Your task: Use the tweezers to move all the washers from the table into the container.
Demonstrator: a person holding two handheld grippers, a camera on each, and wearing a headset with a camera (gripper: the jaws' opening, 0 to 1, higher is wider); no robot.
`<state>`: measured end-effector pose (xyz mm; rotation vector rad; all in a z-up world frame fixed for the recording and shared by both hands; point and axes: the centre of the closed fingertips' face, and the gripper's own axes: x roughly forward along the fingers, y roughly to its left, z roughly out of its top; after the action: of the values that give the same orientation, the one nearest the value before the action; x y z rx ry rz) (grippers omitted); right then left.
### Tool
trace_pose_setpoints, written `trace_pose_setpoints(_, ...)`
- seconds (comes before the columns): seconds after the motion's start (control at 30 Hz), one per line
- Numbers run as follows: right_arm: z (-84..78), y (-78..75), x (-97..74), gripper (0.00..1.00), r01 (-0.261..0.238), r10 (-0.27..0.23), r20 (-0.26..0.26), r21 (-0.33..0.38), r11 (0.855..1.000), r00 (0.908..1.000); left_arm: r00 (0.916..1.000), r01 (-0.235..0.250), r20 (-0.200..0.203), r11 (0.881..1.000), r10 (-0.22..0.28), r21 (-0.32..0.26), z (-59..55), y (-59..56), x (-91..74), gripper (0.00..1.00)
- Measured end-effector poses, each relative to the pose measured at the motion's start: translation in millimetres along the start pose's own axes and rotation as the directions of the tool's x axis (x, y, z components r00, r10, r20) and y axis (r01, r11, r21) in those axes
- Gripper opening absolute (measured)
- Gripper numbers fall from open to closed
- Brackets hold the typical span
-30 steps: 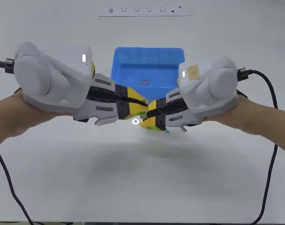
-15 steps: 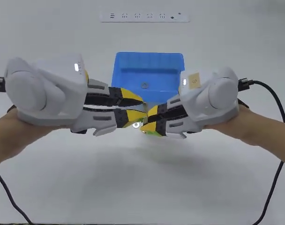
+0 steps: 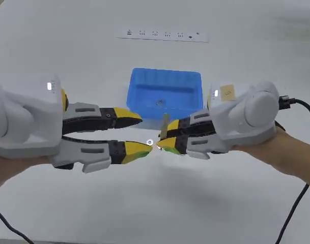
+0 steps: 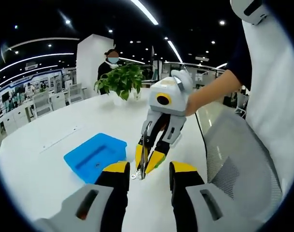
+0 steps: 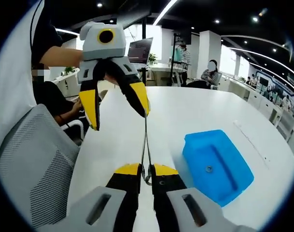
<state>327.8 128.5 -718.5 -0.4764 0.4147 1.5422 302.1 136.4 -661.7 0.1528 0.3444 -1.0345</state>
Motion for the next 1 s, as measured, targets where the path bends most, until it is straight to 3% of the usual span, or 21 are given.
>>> trace_pose_setpoints(0.1, 9.4, -3.1, -8.3, 0.09, 0.009, -0.009, 0.004, -0.016, 1.000, 1.0000, 0.9992, -0.015, 0.037, 0.999, 0.016, -0.031, 6.4, -2.9, -4.7, 0.49)
trace_pose_setpoints(0.4, 32.8, -18.8, -23.6, 0.09, 0.035, -0.035, 0.001, -0.078, 0.996, 0.9994, 0.9990, -0.039, 0.019, 0.999, 0.039, -0.028, -2.3, -6.0, -9.3, 0.65)
trace_pose_setpoints(0.5, 37.7, -32.3, -25.8, 0.09, 0.067, -0.067, -0.004, -0.120, 0.991, 0.9977, 0.9926, -0.118, 0.028, 0.993, 0.118, -0.003, -3.6, 5.9, -13.9, 0.74)
trace_pose_setpoints(0.63, 44.4, -48.0, -25.8, 0.09, 0.086, -0.085, 0.016, -0.112, 0.990, 0.9962, 0.9856, -0.155, 0.060, 0.987, 0.158, -0.046, -2.8, 14.1, -21.6, 0.86)
trace_pose_setpoints(0.8, 49.6, -71.6, -22.2, 0.09, 0.106, -0.105, 0.019, -0.128, 0.986, 0.9943, 0.9807, -0.182, 0.059, 0.981, 0.187, -0.074, -8.5, 19.8, -23.4, 1.00)
trace_pose_setpoints(0.93, 50.7, -96.4, -16.4, 0.09, 0.147, -0.145, 0.030, -0.133, 0.980, 0.9890, 0.9738, -0.186, 0.107, 0.974, 0.200, -0.132, -6.8, 22.4, -21.2, 0.99)
trace_pose_setpoints(1.0, 48.2, -110.8, -11.3, 0.09, 0.167, -0.164, 0.032, -0.123, 0.978, 0.9859, 0.9736, -0.188, 0.103, 0.972, 0.203, -0.139, -8.3, 24.2, -20.2, 0.99)
